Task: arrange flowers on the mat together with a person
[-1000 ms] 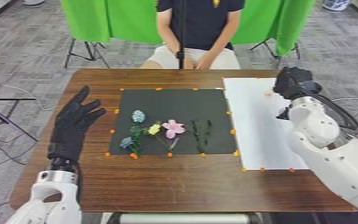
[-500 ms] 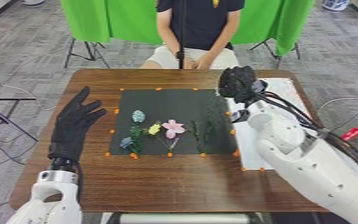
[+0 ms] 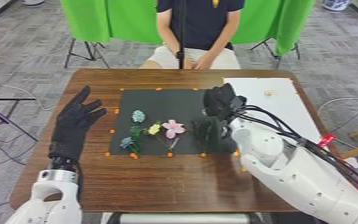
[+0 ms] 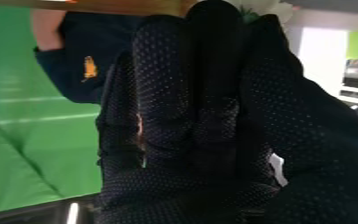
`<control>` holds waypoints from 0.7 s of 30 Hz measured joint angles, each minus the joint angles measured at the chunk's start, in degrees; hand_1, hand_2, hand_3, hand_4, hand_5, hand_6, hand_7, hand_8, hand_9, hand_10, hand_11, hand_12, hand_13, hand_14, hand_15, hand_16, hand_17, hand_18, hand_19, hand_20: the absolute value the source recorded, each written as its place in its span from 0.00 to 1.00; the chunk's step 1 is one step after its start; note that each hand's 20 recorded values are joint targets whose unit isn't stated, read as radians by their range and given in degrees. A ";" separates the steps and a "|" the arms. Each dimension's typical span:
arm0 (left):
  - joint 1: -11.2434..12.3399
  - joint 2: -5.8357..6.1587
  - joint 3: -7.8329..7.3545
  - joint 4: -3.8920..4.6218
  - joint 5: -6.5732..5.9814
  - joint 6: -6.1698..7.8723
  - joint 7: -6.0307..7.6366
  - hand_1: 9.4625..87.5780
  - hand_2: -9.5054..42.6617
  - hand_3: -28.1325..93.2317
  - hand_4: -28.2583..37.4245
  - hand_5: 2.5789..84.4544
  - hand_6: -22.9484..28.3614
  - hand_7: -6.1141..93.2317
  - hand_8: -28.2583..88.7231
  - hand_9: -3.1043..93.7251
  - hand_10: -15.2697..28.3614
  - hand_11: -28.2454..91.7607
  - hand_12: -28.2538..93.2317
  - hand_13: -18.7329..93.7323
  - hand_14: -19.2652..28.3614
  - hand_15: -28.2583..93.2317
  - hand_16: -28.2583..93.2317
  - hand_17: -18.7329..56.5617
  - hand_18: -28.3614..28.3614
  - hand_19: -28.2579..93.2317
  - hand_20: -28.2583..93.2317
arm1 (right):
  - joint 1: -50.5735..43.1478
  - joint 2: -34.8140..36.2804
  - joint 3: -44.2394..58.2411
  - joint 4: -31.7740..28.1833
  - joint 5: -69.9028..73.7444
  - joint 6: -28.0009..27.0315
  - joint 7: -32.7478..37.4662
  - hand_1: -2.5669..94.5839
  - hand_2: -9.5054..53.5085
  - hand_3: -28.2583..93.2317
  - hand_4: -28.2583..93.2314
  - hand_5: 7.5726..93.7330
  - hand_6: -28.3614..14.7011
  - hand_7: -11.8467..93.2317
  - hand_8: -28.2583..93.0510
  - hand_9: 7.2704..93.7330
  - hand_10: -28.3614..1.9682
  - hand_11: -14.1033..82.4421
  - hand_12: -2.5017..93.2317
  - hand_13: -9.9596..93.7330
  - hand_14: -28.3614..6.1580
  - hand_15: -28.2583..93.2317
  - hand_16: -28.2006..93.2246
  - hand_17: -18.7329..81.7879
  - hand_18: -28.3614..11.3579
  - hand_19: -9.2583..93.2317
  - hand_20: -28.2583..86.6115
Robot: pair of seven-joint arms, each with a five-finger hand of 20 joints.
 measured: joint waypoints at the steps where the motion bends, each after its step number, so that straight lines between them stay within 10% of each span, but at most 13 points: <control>1: -0.04 0.00 0.01 0.00 0.00 0.00 0.00 0.16 0.30 0.89 0.00 0.36 0.51 0.18 0.16 0.39 0.76 0.44 0.30 0.38 0.93 0.62 0.16 0.13 0.90 0.60 0.33 | 0.12 -0.14 -0.35 0.08 -0.33 -0.04 -0.11 0.56 0.00 0.77 0.00 0.83 0.80 0.28 0.21 0.92 0.72 0.42 0.34 0.84 0.68 0.69 0.40 0.41 0.33 0.80 0.44; 21: -0.27 0.10 -0.04 0.00 0.00 0.03 -0.19 0.17 0.30 0.89 0.00 0.36 0.51 0.18 0.16 0.39 0.76 0.44 0.30 0.38 0.93 0.63 0.16 0.13 0.90 0.60 0.33 | 0.20 -0.87 -0.81 0.01 -7.49 -5.26 -2.66 0.40 0.00 0.85 0.00 0.70 0.78 0.27 0.12 0.79 0.59 0.51 0.23 0.76 0.61 0.73 0.37 0.36 0.29 0.76 0.45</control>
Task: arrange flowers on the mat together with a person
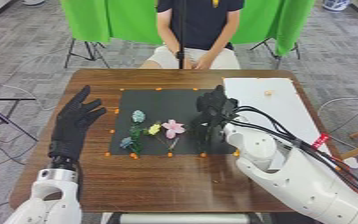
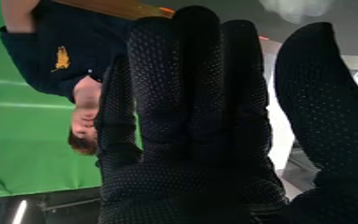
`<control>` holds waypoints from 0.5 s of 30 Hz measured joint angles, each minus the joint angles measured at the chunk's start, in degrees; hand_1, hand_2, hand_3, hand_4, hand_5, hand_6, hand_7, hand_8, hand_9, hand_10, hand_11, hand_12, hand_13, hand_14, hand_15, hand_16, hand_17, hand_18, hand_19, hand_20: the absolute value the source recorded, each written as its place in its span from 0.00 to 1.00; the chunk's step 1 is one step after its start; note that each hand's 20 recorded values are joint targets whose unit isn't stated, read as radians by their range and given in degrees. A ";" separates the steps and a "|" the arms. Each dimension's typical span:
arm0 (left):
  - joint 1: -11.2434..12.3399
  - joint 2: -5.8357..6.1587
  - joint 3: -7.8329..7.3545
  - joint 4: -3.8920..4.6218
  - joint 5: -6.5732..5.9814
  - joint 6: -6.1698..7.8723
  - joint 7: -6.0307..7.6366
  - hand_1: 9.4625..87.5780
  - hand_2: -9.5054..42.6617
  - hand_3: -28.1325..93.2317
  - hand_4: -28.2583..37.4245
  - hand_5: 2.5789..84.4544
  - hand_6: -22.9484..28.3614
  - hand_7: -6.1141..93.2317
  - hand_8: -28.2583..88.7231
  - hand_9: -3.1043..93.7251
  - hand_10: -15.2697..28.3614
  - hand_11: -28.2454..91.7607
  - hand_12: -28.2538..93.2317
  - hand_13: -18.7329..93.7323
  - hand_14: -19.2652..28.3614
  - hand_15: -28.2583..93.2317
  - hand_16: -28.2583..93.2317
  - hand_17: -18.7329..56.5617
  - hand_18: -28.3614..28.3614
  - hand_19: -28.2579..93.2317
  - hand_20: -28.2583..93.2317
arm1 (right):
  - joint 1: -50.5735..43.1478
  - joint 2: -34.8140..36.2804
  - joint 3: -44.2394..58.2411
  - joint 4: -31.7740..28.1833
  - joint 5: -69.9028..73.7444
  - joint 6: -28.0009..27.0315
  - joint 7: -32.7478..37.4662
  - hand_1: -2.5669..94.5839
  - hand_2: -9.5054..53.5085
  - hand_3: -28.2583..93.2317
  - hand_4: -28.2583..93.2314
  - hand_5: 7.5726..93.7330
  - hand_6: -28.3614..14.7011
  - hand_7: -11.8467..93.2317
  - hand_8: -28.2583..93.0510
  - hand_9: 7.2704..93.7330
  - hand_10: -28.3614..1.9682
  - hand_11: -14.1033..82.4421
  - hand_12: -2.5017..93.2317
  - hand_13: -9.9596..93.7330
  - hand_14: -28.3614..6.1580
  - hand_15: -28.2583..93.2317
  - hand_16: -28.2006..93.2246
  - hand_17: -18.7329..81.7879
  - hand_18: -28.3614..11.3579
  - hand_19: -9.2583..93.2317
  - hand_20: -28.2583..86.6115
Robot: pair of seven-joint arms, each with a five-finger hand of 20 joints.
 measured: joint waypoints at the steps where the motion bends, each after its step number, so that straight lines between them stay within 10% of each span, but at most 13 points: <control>1: 0.01 0.05 0.03 0.00 -0.04 0.02 0.05 0.17 0.30 0.89 0.00 0.36 0.51 0.18 0.16 0.39 0.76 0.44 0.30 0.38 0.93 0.62 0.16 0.13 0.90 0.60 0.33 | -0.06 0.02 0.13 -0.14 0.18 -0.01 0.00 0.40 0.00 0.85 0.00 0.70 0.78 0.27 0.12 0.79 0.59 0.51 0.23 0.76 0.61 0.73 0.37 0.36 0.29 0.76 0.45; 15: 0.46 1.01 0.39 -0.18 -0.24 0.17 0.20 0.16 0.30 0.89 0.00 0.36 0.51 0.18 0.16 0.39 0.76 0.44 0.30 0.38 0.93 0.63 0.16 0.13 0.90 0.60 0.33 | -10.61 0.82 19.34 -15.22 25.80 -1.28 0.49 0.31 0.10 0.86 0.01 0.53 0.71 0.26 0.13 0.61 0.51 0.37 0.18 0.61 0.44 0.64 0.32 0.29 0.26 0.66 0.41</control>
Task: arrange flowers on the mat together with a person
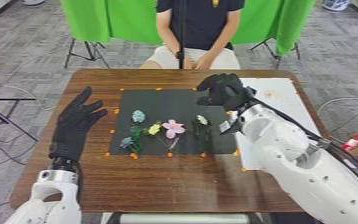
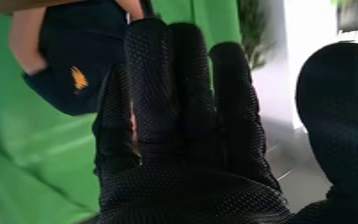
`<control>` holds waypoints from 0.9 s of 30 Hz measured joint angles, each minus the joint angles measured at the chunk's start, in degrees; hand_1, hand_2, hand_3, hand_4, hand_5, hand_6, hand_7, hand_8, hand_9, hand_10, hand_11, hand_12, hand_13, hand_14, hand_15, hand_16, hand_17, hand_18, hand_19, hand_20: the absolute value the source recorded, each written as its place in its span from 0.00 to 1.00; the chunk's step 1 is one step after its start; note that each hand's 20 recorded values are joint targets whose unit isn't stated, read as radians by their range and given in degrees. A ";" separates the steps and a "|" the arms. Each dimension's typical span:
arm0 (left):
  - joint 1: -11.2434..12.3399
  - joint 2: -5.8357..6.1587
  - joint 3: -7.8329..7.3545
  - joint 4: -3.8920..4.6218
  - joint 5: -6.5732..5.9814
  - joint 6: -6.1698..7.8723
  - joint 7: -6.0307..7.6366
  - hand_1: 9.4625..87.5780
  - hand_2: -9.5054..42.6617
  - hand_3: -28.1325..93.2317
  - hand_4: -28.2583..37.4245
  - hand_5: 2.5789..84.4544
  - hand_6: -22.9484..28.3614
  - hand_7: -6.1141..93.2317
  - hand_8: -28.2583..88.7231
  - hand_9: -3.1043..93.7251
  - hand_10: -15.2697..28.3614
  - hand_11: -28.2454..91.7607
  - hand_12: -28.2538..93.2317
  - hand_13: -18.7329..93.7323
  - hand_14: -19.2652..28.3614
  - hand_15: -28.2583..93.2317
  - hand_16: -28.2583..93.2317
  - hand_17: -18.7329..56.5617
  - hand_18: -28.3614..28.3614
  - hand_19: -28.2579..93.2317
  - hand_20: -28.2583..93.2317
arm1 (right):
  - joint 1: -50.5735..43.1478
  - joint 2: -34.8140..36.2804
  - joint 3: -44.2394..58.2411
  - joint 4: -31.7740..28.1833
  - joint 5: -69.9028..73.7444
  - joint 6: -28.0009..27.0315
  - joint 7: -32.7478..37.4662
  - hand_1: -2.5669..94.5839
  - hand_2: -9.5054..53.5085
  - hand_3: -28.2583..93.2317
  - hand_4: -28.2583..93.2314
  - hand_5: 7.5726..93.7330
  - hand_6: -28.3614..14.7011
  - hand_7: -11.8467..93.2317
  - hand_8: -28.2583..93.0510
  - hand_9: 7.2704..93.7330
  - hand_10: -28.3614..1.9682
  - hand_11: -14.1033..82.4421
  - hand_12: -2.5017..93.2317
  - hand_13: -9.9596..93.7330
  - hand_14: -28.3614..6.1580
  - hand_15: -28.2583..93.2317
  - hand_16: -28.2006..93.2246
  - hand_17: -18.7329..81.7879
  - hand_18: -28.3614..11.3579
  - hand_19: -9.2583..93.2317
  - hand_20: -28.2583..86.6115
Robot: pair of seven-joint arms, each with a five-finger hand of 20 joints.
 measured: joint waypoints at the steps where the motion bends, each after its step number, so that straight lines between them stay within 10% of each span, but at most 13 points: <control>1: 0.03 0.09 0.05 -0.02 -0.05 0.02 0.00 0.16 0.30 0.89 0.00 0.36 0.51 0.18 0.16 0.39 0.76 0.44 0.30 0.38 0.93 0.63 0.16 0.13 0.90 0.60 0.33 | -1.77 -0.63 3.25 -1.25 2.98 -0.46 -0.01 0.30 0.11 0.85 0.01 0.52 0.71 0.26 0.13 0.59 0.50 0.35 0.17 0.60 0.42 0.63 0.32 0.28 0.26 0.64 0.41; 14: 0.19 0.53 0.38 -0.06 -0.07 -0.01 -0.19 0.16 0.30 0.88 0.00 0.36 0.51 0.18 0.16 0.38 0.74 0.42 0.30 0.38 0.93 0.62 0.16 0.12 0.90 0.60 0.33 | -21.51 -10.34 33.05 -6.86 38.47 -9.28 -0.55 0.22 0.20 0.85 0.00 0.37 0.75 0.23 0.13 0.39 0.53 0.21 0.16 0.40 0.30 0.43 0.34 0.20 0.23 0.52 0.38; 27: 1.32 -1.21 -0.05 -0.05 0.79 -0.52 -1.29 0.15 0.30 0.88 0.00 0.36 0.50 0.17 0.16 0.38 0.73 0.41 0.30 0.38 0.91 0.60 0.16 0.12 0.90 0.59 0.33 | -33.77 -12.28 29.17 -6.63 67.52 -0.25 -7.84 0.19 0.24 0.87 0.00 0.33 0.76 0.22 0.14 0.36 0.54 0.20 0.17 0.38 0.31 0.41 0.37 0.18 0.23 0.50 0.39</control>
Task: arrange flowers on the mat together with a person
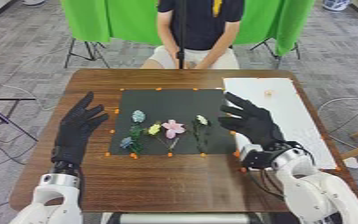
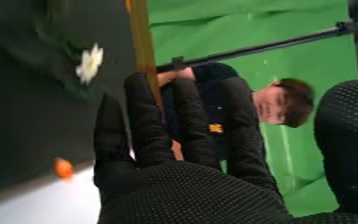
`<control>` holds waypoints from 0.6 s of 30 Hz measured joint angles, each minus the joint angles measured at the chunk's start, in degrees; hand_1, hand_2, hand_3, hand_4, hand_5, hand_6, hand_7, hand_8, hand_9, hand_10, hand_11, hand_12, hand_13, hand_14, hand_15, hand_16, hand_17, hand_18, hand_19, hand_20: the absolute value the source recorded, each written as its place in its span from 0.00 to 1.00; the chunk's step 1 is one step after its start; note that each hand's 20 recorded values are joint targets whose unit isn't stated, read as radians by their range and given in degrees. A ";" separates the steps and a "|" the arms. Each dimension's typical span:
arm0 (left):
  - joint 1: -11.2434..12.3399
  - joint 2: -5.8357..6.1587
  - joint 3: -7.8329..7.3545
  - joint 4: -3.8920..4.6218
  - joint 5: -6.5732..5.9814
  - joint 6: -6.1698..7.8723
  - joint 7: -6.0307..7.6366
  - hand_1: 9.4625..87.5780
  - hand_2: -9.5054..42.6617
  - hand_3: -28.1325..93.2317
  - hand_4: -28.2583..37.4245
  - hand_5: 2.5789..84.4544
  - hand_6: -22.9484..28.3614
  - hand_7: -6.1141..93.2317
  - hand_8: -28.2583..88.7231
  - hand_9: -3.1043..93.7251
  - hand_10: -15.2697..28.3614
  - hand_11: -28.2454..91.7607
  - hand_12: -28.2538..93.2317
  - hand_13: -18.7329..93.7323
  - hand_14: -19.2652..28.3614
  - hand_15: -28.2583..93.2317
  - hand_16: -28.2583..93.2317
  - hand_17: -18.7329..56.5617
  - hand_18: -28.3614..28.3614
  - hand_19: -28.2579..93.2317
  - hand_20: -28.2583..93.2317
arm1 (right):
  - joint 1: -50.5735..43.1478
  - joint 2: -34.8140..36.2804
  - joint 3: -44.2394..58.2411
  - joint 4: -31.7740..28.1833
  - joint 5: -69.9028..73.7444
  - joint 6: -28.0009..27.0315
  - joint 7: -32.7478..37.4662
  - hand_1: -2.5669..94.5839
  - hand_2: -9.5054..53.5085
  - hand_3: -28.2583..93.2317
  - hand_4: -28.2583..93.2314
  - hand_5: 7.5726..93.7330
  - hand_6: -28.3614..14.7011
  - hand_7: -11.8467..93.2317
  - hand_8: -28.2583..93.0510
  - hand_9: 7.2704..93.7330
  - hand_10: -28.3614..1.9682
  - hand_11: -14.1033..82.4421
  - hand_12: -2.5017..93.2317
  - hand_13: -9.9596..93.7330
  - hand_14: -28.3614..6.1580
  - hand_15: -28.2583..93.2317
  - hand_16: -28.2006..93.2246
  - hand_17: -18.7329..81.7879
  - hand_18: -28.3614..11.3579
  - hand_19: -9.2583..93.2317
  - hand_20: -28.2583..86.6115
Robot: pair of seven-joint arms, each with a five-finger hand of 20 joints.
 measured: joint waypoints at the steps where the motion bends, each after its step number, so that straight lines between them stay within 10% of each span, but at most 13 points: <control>1: 0.00 -0.06 0.05 0.01 0.10 -0.13 -0.12 0.15 0.30 0.89 0.00 0.36 0.50 0.17 0.16 0.38 0.73 0.41 0.30 0.38 0.91 0.60 0.16 0.12 0.90 0.59 0.33 | -0.18 -0.28 0.13 -0.02 -0.22 -0.24 0.01 0.19 0.24 0.87 0.00 0.32 0.76 0.22 0.14 0.35 0.54 0.20 0.17 0.38 0.31 0.41 0.37 0.18 0.23 0.50 0.39; 18: 0.68 -0.98 -0.45 0.01 0.74 -0.90 -0.89 0.15 0.30 0.88 0.00 0.36 0.50 0.17 0.16 0.38 0.73 0.40 0.30 0.38 0.91 0.60 0.17 0.12 0.90 0.59 0.33 | -2.49 -5.73 2.62 -1.14 -5.49 -2.06 0.04 0.18 0.24 0.87 0.00 0.31 0.77 0.22 0.14 0.36 0.54 0.19 0.18 0.38 0.30 0.40 0.38 0.18 0.23 0.49 0.39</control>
